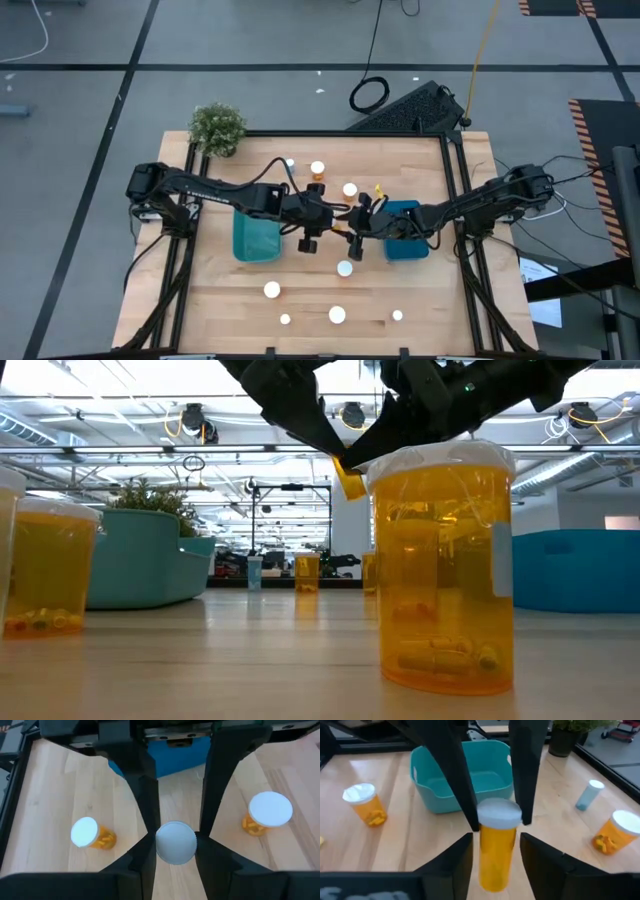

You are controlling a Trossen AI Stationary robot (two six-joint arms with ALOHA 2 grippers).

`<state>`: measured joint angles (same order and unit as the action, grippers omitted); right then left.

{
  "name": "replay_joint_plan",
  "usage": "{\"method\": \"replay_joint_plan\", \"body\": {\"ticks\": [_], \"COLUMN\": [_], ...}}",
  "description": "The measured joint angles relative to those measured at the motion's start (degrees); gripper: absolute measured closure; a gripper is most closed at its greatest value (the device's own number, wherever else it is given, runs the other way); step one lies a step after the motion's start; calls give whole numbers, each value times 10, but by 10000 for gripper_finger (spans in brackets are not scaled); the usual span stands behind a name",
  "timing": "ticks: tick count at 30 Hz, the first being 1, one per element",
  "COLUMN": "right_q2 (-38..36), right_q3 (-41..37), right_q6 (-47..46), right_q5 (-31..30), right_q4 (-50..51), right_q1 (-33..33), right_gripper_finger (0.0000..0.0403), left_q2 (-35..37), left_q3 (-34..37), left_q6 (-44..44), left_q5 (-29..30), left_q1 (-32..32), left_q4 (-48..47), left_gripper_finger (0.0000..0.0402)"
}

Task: Pick and place medicine bottles into bin by pill shape (circle, oval)
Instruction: Put the small orange tablet bottle into the blue bin

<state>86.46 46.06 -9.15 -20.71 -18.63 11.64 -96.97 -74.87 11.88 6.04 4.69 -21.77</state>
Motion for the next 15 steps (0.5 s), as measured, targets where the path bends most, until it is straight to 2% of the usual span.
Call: {"method": "replay_joint_plan", "body": {"ticks": [9, 12, 15], "right_q2": [0, -6, -18], "right_q3": [0, 0, 0], "right_q6": [4, 7, 8], "right_q5": [3, 5, 3], "right_q4": [-2, 7, 28], "right_q1": [0, 1, 0], "right_gripper_finger": [310, 312, 306], "left_q2": [0, 0, 0], "left_q3": [0, 0, 0], "left_q6": [10, 16, 16], "left_q5": [1, 18, 58], "left_q1": [9, 18, 30], "left_q4": [18, 20, 22], "left_gripper_finger": [273, 251, 211]}}
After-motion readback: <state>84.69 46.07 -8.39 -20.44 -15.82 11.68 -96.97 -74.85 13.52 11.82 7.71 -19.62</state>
